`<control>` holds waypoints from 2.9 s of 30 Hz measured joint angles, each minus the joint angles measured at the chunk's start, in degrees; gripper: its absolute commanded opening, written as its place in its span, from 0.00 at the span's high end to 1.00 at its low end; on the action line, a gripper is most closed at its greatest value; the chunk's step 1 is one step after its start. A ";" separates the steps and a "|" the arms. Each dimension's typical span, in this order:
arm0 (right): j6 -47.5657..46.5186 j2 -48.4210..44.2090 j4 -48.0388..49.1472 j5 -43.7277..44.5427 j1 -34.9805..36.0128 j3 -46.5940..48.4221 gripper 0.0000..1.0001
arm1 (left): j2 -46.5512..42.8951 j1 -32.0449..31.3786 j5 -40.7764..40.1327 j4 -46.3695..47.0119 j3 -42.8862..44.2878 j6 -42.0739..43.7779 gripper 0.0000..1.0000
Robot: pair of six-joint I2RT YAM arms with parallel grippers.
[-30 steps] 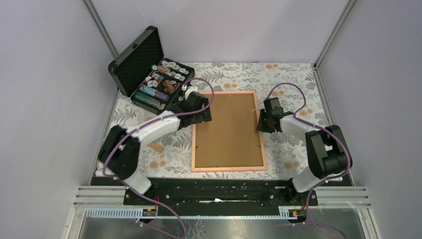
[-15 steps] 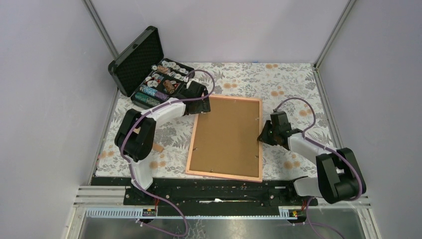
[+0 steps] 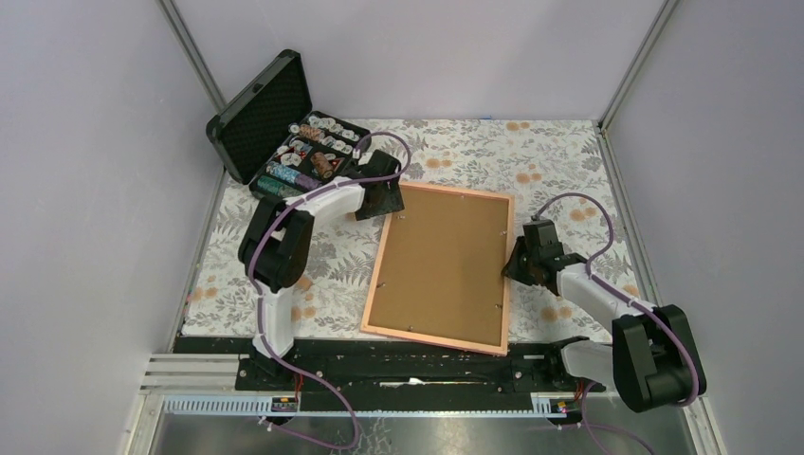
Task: Put the photo into the frame
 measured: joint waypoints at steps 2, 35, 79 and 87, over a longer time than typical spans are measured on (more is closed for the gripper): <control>-0.31 1.36 0.57 -0.22 -0.04 0.79 1.00 | 2.10 -0.31 -0.50 -2.19 2.16 -2.01 0.21; -1.64 2.21 1.46 -1.33 -0.20 1.07 1.00 | 5.05 -3.13 -4.74 -3.61 4.55 -3.45 0.79; -2.19 2.36 1.66 -1.88 -0.24 1.05 1.00 | 11.21 -2.08 2.01 -18.71 16.57 -14.58 0.58; -2.25 2.38 1.68 -2.14 -0.37 1.05 1.00 | 10.95 -2.21 2.12 -16.85 15.74 -9.99 1.00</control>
